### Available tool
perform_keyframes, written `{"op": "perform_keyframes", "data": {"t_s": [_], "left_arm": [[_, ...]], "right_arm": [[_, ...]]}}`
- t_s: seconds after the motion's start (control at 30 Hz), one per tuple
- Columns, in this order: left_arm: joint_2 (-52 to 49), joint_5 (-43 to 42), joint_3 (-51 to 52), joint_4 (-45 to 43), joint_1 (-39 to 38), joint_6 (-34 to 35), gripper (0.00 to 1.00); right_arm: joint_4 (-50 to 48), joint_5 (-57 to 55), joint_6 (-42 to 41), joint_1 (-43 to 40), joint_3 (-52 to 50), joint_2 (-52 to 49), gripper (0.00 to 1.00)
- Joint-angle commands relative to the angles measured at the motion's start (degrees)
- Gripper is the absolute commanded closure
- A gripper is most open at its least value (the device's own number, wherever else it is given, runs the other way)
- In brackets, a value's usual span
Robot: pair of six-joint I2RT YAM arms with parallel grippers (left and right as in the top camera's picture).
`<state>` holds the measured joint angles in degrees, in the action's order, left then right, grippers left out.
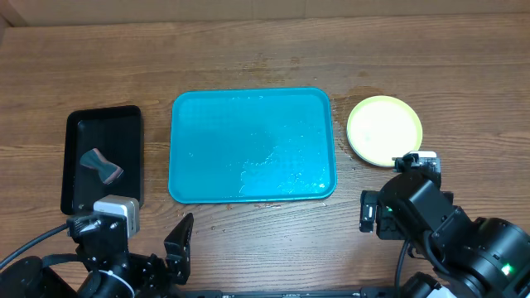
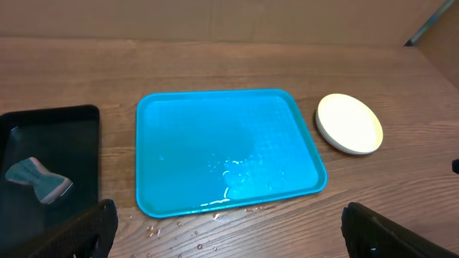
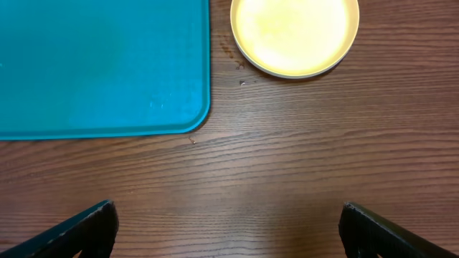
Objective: Clean dirty plates on tray and stack at the side
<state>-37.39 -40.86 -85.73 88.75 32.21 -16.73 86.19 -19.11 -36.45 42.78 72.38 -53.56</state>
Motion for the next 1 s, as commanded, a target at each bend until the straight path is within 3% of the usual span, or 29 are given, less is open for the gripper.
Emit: {"op": "perform_keyframes", "data": {"t_s": [0.0,0.43,0.7,0.77,0.87,0.97], "left_arm": [[0.3,1.1,0.5,-0.1,-0.3,-0.9,0.00],[0.2,1.1,0.5,-0.1,-0.3,-0.9,0.00],[0.2,1.1,0.5,-0.1,-0.3,-0.9,0.00],[0.2,1.0,0.5,-0.1,-0.3,-0.9,0.00],[0.2,1.0,0.5,-0.1,-0.3,-0.9,0.00],[0.2,1.1,0.5,-0.1,-0.3,-0.9,0.00]], "right_arm": [[-0.2,-1.2,-0.7,0.3,0.0,-0.2,0.00],[-0.4,-1.2,-0.7,-0.8,0.0,-0.2,0.00],[-2.0,-1.2,-0.2,-13.0,-0.1,3.3,0.00],[-6.6,1.4,3.8,-17.1,-0.1,5.2,0.00],[-19.4,13.4,19.4,-24.2,-2.9,9.6,0.00],[-29.3,24.0,28.3,-31.2,-9.0,14.7,0.00]]}}
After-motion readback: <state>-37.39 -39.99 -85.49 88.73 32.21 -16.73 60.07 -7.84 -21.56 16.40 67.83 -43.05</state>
